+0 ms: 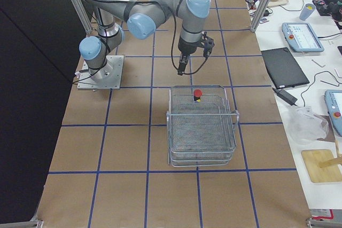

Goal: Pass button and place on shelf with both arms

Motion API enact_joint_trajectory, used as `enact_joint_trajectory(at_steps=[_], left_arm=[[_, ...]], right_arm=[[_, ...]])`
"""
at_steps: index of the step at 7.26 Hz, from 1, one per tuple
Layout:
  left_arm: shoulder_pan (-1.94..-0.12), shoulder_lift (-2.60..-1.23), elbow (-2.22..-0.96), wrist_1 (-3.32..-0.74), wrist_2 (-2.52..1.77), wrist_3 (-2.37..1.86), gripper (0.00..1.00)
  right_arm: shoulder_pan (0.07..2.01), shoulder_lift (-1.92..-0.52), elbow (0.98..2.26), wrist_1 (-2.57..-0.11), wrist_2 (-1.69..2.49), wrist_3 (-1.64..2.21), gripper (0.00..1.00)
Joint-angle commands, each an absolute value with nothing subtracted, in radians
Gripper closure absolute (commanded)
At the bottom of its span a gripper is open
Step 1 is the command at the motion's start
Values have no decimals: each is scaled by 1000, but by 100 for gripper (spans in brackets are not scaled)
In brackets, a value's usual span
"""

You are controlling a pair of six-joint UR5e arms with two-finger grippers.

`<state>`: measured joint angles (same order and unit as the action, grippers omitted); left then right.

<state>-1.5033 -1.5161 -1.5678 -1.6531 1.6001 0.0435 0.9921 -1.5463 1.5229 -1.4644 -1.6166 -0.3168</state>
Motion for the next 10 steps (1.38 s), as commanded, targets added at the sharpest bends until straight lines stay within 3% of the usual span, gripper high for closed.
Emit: enact_joint_trajectory(at_steps=[1,4,6,10], left_arm=[[-1503,-1516,-1566,-1651,1601,54,0],[-1497,-1511,-1565,-1651,1601,51,0],[-1499,-1525,-1562,-1614,1603,92,0],[-1489,-1536,-1539,-1600,1542,92,0]], right_arm=[[1200,-1597,1535,-1414,-1549,-230,0],[1530,-1670,1609,-1408,-1552,53,0],[1560,-1754,1690,-1419,-1572,69,0],[1565,-1772,1692,-1419,-1572,66,0]])
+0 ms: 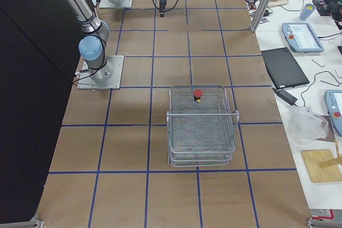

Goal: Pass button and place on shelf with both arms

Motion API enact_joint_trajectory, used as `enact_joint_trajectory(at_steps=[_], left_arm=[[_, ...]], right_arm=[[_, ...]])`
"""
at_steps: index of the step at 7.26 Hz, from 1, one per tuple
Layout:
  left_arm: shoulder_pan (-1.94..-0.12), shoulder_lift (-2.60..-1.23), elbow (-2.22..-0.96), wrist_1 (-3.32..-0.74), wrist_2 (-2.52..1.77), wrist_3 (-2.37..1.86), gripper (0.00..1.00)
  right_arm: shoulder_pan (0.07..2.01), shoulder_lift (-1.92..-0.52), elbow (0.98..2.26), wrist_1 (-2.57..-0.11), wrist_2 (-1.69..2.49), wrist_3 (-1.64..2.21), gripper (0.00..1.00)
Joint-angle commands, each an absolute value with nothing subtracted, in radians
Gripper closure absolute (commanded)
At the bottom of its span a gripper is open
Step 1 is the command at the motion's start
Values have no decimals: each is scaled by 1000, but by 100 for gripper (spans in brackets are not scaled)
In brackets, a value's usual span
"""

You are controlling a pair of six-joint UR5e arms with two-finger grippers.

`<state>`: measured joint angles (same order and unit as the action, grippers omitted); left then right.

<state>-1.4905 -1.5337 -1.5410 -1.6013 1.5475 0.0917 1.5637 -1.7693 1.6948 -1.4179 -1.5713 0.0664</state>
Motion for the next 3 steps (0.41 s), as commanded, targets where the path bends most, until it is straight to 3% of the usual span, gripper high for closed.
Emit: enact_joint_trajectory(at_steps=[1,3], left_arm=[[-1488,-1536,-1539,-1600,1548,95,0],[-1489,-1537,-1540,-1600,1549,95,0]], right_arm=[[1565,-1770,1692,-1420,-1572,64,0],[1565,-1770,1692,-1420,-1574,55,0]])
